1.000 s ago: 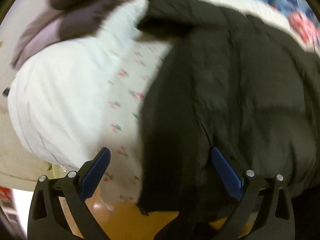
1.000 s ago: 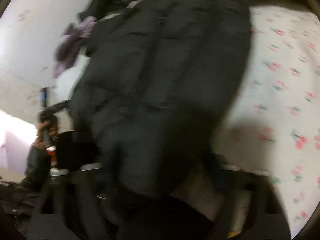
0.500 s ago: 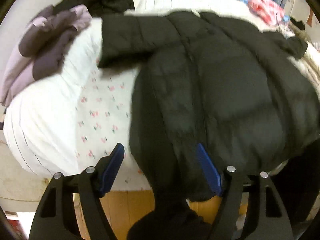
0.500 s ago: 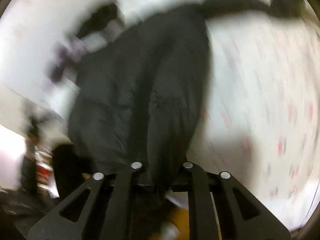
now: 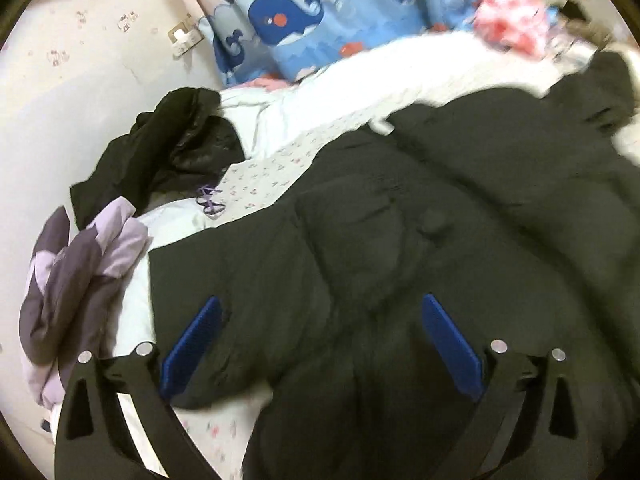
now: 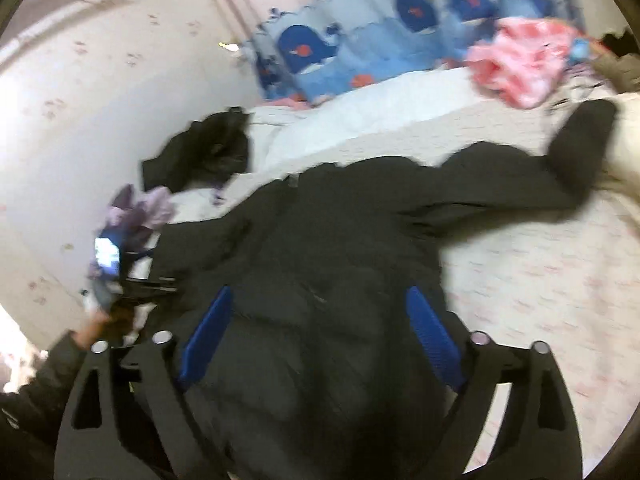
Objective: Fold large clothes
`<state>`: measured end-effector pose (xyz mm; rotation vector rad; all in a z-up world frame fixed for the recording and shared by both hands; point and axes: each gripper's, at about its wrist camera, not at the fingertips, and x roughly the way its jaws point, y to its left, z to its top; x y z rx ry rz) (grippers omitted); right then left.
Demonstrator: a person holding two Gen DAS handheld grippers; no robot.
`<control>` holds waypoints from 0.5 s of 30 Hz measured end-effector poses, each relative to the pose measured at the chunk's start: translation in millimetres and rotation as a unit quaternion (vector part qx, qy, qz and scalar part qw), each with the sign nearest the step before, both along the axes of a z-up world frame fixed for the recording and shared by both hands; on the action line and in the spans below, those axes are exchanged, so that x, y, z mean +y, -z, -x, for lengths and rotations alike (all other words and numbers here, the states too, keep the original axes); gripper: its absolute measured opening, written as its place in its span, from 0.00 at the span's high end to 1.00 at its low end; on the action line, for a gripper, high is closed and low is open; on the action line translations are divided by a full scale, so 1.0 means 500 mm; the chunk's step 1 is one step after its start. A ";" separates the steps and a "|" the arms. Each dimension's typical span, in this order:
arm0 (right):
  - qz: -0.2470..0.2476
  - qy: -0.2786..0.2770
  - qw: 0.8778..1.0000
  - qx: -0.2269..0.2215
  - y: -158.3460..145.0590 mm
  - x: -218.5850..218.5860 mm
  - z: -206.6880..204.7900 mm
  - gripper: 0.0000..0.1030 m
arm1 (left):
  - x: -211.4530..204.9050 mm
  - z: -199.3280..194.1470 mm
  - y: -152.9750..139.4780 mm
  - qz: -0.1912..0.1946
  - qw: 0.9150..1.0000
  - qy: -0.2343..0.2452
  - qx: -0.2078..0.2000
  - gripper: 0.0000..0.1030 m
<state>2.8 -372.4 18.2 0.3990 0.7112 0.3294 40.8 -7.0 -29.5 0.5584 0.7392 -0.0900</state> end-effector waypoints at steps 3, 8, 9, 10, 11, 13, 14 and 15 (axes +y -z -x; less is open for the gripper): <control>-0.004 -0.025 0.998 0.048 0.103 0.043 -0.079 0.15 | -0.021 -0.072 0.061 -0.043 0.999 -0.027 0.009 0.11; -0.034 -0.018 0.995 0.097 0.247 0.030 -0.086 0.15 | 0.013 -0.130 0.083 0.042 0.995 -0.047 0.074 0.83; -0.049 -0.020 0.994 0.099 0.257 0.025 -0.088 0.15 | 0.024 -0.138 0.082 0.056 0.994 -0.048 0.081 0.88; -0.067 -0.015 0.993 0.093 0.264 0.011 -0.080 0.15 | 0.041 -0.144 0.071 0.069 0.993 -0.049 0.081 0.89; -0.075 -0.011 0.993 0.090 0.261 0.006 -0.078 0.15 | 0.054 -0.143 0.055 0.076 0.993 -0.052 0.071 0.91; -0.078 -0.013 0.993 0.091 0.277 0.007 -0.067 0.15 | 0.106 -0.133 -0.015 0.096 0.993 -0.069 0.028 0.92; -0.076 -0.014 0.993 0.092 0.282 0.011 -0.062 0.15 | 0.137 -0.127 -0.052 0.108 0.991 -0.081 0.007 0.92; -0.075 -0.013 0.993 0.092 0.287 -0.003 -0.048 0.15 | 0.174 -0.121 -0.095 0.123 0.988 -0.095 -0.018 0.92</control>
